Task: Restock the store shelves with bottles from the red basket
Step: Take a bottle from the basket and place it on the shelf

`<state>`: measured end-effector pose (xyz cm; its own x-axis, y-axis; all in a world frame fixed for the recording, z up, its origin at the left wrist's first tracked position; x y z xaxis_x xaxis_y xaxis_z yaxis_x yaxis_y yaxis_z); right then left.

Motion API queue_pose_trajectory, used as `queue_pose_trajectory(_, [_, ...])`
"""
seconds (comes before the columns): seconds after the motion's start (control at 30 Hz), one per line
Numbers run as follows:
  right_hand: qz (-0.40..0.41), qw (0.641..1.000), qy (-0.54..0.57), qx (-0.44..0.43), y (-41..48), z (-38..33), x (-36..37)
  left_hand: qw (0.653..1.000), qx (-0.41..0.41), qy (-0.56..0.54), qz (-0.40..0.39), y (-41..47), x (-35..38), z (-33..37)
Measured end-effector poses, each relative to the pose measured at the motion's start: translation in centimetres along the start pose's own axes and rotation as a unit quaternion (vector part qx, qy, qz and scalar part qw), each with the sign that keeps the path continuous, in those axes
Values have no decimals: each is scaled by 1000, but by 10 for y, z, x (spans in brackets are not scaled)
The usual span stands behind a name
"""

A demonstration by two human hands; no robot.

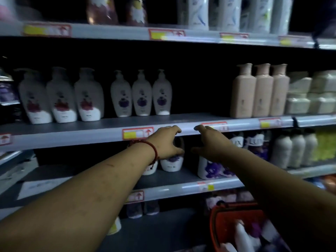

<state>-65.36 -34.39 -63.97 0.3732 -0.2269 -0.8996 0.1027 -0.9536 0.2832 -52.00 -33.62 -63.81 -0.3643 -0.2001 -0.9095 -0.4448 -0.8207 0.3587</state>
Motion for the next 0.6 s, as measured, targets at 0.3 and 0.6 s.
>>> queue_pose_trajectory(0.3, [-21, 995, -9, 93, -41, 143, 36, 993, 56, -56, -83, 30, 142, 64])
queue_pose_trajectory(0.6, [-62, 983, 21, 174, -92, 245, 94, 981, 52, -145, -115, 32, 264, 98])
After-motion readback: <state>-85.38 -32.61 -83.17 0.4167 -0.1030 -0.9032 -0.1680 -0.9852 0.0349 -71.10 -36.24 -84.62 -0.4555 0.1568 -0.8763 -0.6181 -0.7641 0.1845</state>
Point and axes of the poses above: each hand's wrist, its own y-axis towards the middle knuckle, its own x-axis out of the palm, z = x × y, the point moved 9 cm from there along y, towards the middle knuckle, and after that the axes turned 13 degrees about x, right-handed, at the moved point
